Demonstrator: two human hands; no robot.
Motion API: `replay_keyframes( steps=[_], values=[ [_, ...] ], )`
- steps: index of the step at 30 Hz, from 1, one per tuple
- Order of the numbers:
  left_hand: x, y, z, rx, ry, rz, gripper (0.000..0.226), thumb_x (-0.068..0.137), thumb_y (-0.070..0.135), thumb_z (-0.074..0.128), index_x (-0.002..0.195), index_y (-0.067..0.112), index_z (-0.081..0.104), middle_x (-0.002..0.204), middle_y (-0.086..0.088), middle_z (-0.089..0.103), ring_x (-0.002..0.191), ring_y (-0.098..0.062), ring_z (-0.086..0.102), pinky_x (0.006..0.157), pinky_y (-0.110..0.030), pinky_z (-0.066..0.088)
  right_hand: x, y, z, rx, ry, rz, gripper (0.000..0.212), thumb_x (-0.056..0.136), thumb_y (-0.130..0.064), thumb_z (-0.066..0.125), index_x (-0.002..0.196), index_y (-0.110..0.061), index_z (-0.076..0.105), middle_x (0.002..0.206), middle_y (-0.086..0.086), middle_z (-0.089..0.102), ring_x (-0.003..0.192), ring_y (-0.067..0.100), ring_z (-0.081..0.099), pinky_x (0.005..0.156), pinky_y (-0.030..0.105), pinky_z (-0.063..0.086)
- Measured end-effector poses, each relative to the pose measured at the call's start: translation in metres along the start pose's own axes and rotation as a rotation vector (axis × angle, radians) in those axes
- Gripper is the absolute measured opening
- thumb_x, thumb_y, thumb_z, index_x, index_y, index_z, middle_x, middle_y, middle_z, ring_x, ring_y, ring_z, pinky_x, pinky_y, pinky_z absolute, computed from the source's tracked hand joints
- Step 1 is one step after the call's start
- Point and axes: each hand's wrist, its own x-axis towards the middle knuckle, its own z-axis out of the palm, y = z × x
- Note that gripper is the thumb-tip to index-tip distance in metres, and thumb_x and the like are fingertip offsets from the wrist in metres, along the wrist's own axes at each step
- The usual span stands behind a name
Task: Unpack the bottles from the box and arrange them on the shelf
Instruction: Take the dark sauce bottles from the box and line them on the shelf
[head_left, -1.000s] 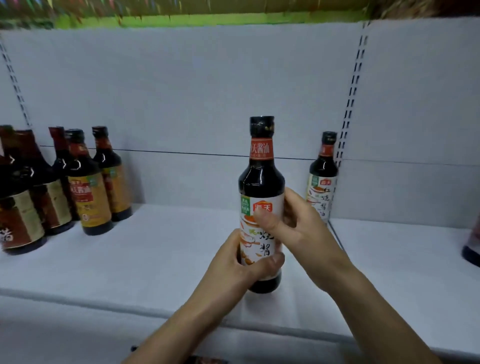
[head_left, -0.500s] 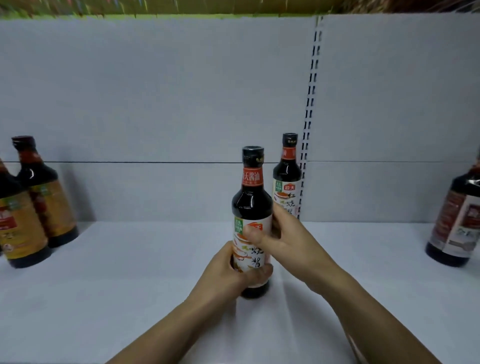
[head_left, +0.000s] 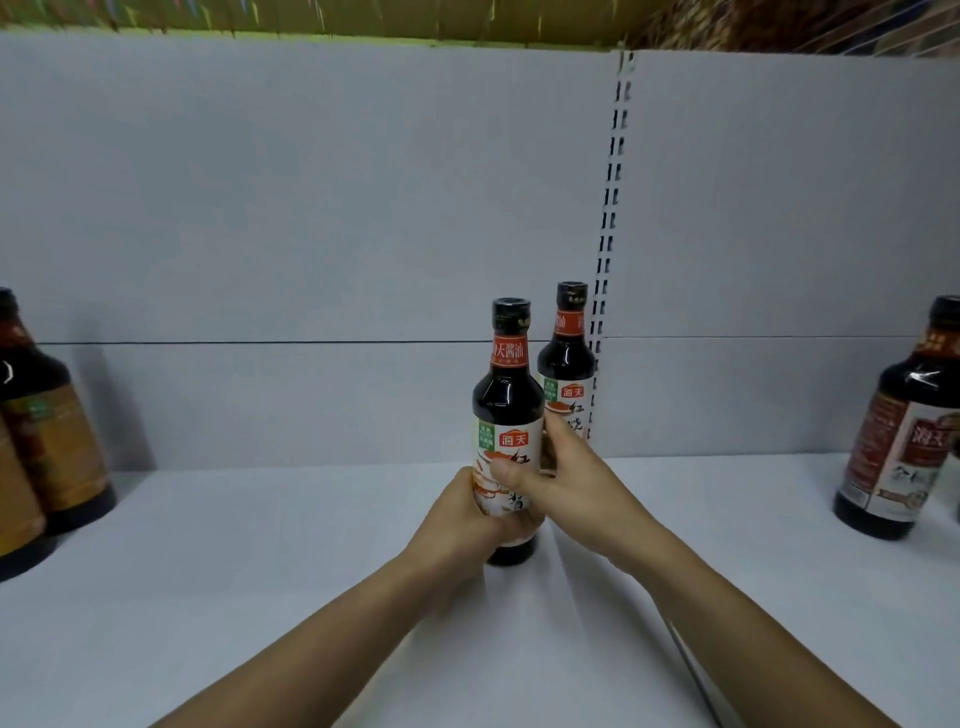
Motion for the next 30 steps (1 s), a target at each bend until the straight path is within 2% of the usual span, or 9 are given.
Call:
replay_keyframes(
  steps=[2, 6, 9, 13, 17, 20, 25, 28, 30],
  values=[
    [0.007, -0.002, -0.001, 0.001, 0.011, 0.002, 0.044, 0.086, 0.003, 0.077, 0.101, 0.042, 0.065, 0.097, 0.022, 0.077, 0.095, 0.003, 0.072, 0.079, -0.012, 0.054, 0.004, 0.002, 0.000, -0.048, 0.012, 0.006, 0.053, 0.089, -0.038, 0.075, 0.135, -0.036, 0.050, 0.128, -0.015, 0.066, 0.119, 0.008, 0.063, 0.107, 0.042, 0.051],
    [0.020, -0.006, -0.003, -0.003, 0.013, 0.001, 0.046, 0.084, -0.005, 0.074, 0.108, 0.034, 0.068, 0.104, 0.010, 0.079, 0.099, -0.007, 0.074, 0.087, -0.020, 0.058, 0.010, 0.005, 0.001, -0.117, 0.028, 0.016, 0.058, 0.091, -0.032, 0.074, 0.141, -0.035, 0.045, 0.132, -0.012, 0.065, 0.120, 0.011, 0.063, 0.108, 0.042, 0.051],
    [0.028, -0.010, -0.005, 0.010, 0.027, 0.003, 0.047, 0.083, -0.006, 0.074, 0.104, 0.035, 0.068, 0.100, 0.012, 0.079, 0.095, -0.005, 0.074, 0.075, -0.012, 0.056, 0.015, 0.008, 0.003, -0.171, 0.059, 0.016, 0.060, 0.091, -0.031, 0.074, 0.142, -0.034, 0.044, 0.131, -0.013, 0.063, 0.120, 0.011, 0.062, 0.108, 0.039, 0.050],
    [0.038, -0.013, -0.005, 0.008, 0.044, -0.005, 0.045, 0.083, -0.006, 0.073, 0.106, 0.032, 0.066, 0.098, 0.011, 0.079, 0.095, -0.007, 0.074, 0.072, -0.011, 0.055, 0.019, 0.017, 0.005, -0.202, 0.115, 0.006, 0.062, 0.090, -0.028, 0.074, 0.142, -0.035, 0.042, 0.133, -0.010, 0.063, 0.114, 0.010, 0.065, 0.102, 0.036, 0.054],
    [0.046, -0.015, -0.006, 0.003, 0.052, 0.000, 0.041, 0.085, -0.001, 0.076, 0.109, 0.030, 0.064, 0.102, 0.012, 0.076, 0.094, -0.003, 0.073, 0.074, -0.012, 0.055, 0.021, 0.024, 0.002, -0.183, 0.118, 0.029, 0.065, 0.095, -0.026, 0.069, 0.151, -0.032, 0.037, 0.139, -0.010, 0.059, 0.113, 0.005, 0.063, 0.097, 0.027, 0.053],
    [0.052, -0.014, -0.007, 0.003, 0.045, 0.019, 0.039, 0.086, -0.002, 0.075, 0.099, 0.033, 0.063, 0.098, 0.013, 0.077, 0.085, 0.002, 0.073, 0.067, -0.009, 0.054, 0.022, 0.027, 0.000, -0.196, 0.131, 0.032, 0.066, 0.095, -0.026, 0.068, 0.152, -0.032, 0.035, 0.138, -0.009, 0.060, 0.109, 0.003, 0.063, 0.099, 0.028, 0.053],
    [0.061, -0.014, -0.005, 0.001, 0.044, 0.031, 0.038, 0.088, -0.004, 0.073, 0.093, 0.032, 0.063, 0.080, 0.021, 0.076, 0.075, 0.006, 0.073, 0.062, -0.006, 0.052, 0.021, 0.029, 0.000, -0.172, 0.121, 0.019, 0.058, 0.097, -0.021, 0.066, 0.147, -0.030, 0.039, 0.132, -0.013, 0.061, 0.093, -0.011, 0.060, 0.077, 0.007, 0.046],
    [0.067, -0.015, -0.005, 0.016, 0.047, 0.025, 0.033, 0.085, 0.003, 0.078, 0.097, 0.031, 0.065, 0.091, 0.017, 0.076, 0.080, 0.005, 0.073, 0.063, -0.006, 0.052, 0.021, 0.031, -0.001, -0.182, 0.135, 0.014, 0.048, 0.097, -0.022, 0.065, 0.140, -0.030, 0.044, 0.118, -0.018, 0.060, 0.092, -0.008, 0.061, 0.077, 0.010, 0.047],
    [0.072, -0.017, -0.004, 0.015, 0.061, 0.017, 0.034, 0.085, 0.004, 0.079, 0.101, 0.031, 0.063, 0.095, 0.016, 0.075, 0.079, 0.005, 0.072, 0.061, -0.006, 0.051, 0.021, 0.033, -0.003, -0.205, 0.158, 0.023, 0.040, 0.097, -0.025, 0.064, 0.132, -0.030, 0.046, 0.116, -0.017, 0.061, 0.095, -0.002, 0.063, 0.085, 0.020, 0.052]
  ],
)
